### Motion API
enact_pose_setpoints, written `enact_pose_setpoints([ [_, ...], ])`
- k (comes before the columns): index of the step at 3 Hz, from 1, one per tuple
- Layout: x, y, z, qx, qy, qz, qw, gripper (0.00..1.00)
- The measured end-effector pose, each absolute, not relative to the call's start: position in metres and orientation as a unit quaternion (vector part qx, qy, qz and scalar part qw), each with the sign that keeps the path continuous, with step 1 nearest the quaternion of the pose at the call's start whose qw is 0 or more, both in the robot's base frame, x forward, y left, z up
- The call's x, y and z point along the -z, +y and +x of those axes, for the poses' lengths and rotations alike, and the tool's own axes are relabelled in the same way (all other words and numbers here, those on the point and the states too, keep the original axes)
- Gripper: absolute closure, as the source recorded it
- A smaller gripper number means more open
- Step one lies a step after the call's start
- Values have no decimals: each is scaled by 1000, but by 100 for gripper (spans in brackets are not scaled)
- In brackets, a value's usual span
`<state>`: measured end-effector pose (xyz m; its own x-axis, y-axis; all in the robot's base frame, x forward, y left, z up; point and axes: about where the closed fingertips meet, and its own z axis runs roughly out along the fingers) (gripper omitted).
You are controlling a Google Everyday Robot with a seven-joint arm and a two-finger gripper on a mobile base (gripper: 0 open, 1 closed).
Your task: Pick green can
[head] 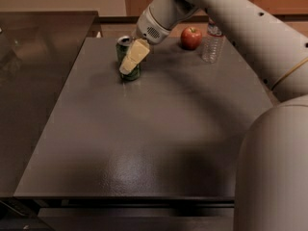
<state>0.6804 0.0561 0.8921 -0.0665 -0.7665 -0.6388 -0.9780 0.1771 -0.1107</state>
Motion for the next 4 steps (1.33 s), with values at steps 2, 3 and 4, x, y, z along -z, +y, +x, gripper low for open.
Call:
enact_pose_setpoints([
  [2,-892,61,678,-190,701,-623,290,62],
  [3,-910,60,672,-191,695,-629,291,86],
  [4,-941,58,661,-188,686,-639,292,100],
])
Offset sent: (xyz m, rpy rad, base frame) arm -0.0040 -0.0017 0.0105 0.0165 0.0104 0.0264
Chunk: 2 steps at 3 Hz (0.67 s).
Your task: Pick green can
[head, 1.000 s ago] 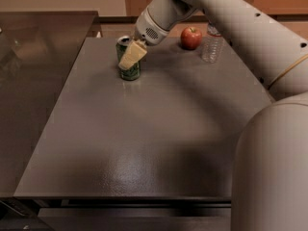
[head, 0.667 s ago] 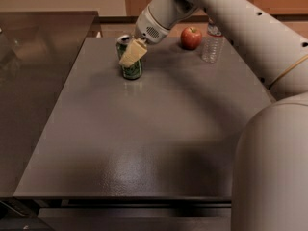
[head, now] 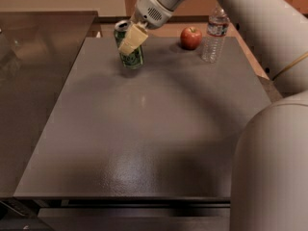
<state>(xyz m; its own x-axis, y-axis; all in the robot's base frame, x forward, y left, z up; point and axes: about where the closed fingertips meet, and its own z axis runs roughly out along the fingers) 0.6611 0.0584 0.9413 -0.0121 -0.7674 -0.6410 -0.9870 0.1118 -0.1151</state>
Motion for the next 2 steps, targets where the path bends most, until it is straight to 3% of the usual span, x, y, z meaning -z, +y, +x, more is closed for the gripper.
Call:
enact_pose_setpoints([
  [2,-1032,36,627,-205,661,-647,320,100],
])
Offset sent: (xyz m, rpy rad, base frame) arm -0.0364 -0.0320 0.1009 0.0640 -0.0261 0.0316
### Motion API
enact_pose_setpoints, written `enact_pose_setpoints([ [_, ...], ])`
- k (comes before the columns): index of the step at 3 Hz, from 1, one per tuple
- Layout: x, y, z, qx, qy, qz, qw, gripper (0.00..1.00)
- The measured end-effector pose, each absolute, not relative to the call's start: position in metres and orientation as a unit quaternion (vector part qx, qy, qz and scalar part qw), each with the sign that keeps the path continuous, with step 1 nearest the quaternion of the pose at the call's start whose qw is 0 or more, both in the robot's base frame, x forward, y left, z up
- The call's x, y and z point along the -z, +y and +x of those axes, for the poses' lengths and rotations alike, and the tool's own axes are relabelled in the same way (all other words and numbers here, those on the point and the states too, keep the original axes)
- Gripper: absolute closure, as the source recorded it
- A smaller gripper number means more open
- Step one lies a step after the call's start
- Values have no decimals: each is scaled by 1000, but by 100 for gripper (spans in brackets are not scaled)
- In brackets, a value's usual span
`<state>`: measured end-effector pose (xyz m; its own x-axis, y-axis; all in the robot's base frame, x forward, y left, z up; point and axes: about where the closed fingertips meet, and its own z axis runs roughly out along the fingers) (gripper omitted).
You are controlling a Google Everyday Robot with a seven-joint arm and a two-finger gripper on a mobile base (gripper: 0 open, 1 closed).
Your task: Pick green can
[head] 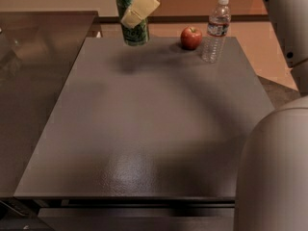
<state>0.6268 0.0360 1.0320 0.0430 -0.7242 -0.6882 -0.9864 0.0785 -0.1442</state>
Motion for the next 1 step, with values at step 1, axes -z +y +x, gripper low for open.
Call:
enact_pose_setpoints([
  [1,-1032,36,627,-205,661,-647,320,100],
])
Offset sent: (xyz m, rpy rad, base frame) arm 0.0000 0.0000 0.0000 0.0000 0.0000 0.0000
